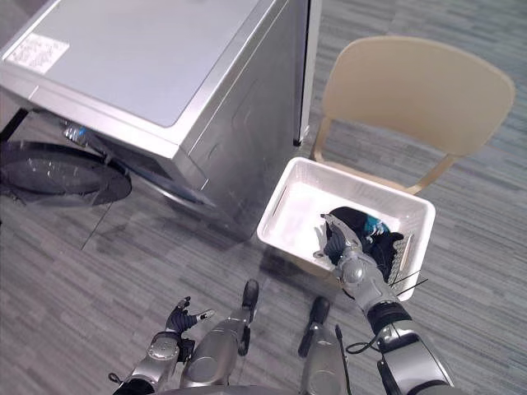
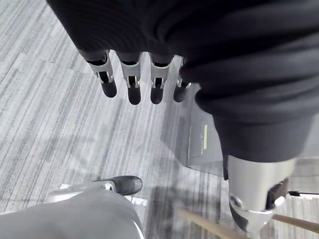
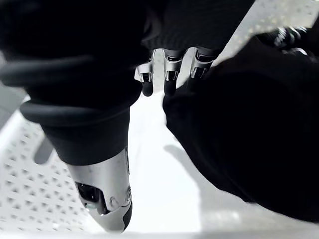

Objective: Pick up the laundry basket with both hands and put the clothes into the washing machine.

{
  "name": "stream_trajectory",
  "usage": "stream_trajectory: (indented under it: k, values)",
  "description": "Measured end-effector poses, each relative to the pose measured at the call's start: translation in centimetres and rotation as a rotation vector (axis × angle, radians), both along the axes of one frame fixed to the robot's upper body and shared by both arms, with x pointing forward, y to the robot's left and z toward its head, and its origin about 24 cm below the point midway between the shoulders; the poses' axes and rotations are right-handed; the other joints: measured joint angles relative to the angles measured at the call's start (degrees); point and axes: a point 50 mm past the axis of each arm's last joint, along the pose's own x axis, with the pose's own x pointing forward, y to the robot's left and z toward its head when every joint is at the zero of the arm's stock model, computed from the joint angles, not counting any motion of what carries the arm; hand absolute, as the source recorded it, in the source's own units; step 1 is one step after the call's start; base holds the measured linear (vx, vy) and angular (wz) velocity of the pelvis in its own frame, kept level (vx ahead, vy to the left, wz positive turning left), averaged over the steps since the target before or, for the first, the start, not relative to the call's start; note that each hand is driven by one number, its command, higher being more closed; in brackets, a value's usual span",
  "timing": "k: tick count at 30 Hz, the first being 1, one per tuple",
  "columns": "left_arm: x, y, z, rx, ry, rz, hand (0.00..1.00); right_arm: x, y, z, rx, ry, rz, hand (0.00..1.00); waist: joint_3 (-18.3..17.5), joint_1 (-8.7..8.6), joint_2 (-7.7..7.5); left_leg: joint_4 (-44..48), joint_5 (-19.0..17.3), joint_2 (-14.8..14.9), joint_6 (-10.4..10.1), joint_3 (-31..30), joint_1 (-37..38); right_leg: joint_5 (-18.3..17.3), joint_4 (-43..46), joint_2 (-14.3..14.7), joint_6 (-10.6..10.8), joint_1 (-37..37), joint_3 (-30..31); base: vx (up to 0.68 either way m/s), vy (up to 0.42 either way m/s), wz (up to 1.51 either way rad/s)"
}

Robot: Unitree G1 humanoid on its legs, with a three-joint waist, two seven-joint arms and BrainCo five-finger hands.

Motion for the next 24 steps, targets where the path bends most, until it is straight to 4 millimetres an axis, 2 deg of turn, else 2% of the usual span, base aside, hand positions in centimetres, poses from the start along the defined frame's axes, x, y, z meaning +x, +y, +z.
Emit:
stream_trajectory:
  k: [1,4,7,12,14,18,21,24]
  values:
    - [0.5,0.0,0.2,0.002,-0.013,0.000,0.00,0.7,-0.7,0.4,-0.031,0.013,-0.035,0.00,1.34,-0.04,0.52,-0.56,0.09,-0.02,-0.14,-0.05,-1.36,0.02,-0.05,0.03,0.01,-1.65,0.16,-0.10,0.028,0.00]
    - [1.1,0.2,0.4,0.001,-0.021,0.009,0.00,1.9,-1.3,1.5,-0.104,0.014,-0.059,0.00,2.44,0.02,0.65,-1.70,1.68,0.15,-1.58,-0.25,-2.49,0.38,0.55,0.03,-0.18,-3.81,0.61,-0.04,-0.011,-0.08]
    - [1.6,-0.1,0.6,-0.005,-0.028,0.024,0.00,3.3,-1.3,3.2,-0.140,-0.020,-0.078,0.00,2.53,-0.22,0.56,-3.33,3.43,0.28,-1.67,-0.22,-3.58,1.20,0.71,0.06,-0.68,-6.13,0.96,0.02,-0.037,-0.13]
    - [3.8,-1.3,1.8,-0.042,-0.094,0.010,0.00,5.3,-2.6,7.4,-0.091,-0.145,-0.152,0.00,2.56,-0.32,0.62,-4.76,4.97,0.17,-1.53,-0.35,-5.55,1.61,0.72,0.05,-0.58,-9.01,1.46,0.04,-0.026,-0.08]
    - [4.3,-1.7,2.0,-0.054,-0.111,0.005,0.00,5.7,-3.0,8.5,-0.068,-0.184,-0.183,0.00,2.65,-0.23,0.79,-5.15,5.36,0.12,-1.63,-0.43,-6.32,1.65,0.76,0.00,-0.54,-9.96,1.49,0.04,-0.026,0.00]
    - [4.4,-2.6,2.0,-0.085,-0.110,0.021,0.00,6.4,-2.8,10.1,-0.050,-0.230,-0.192,0.00,2.96,-0.29,1.19,-5.10,7.56,-0.04,-0.61,-0.94,-6.37,1.63,1.13,0.05,-0.49,-10.06,1.73,0.06,-0.028,-0.04]
    - [4.7,-2.9,2.2,-0.087,-0.119,0.021,0.00,6.7,-2.4,11.1,-0.047,-0.288,-0.191,0.00,3.06,-0.24,1.23,-5.12,7.66,-0.11,-0.47,-0.67,-6.38,1.84,1.15,0.06,-0.23,-10.33,2.23,0.07,-0.036,-0.07]
    - [5.3,-3.0,2.6,-0.093,-0.137,0.025,0.00,7.0,-1.5,13.1,-0.031,-0.410,-0.185,0.00,4.35,-0.34,1.49,-5.12,7.87,-0.13,-0.18,-0.50,-6.36,1.88,1.42,0.10,-0.28,-10.75,2.68,0.04,-0.048,-0.10]
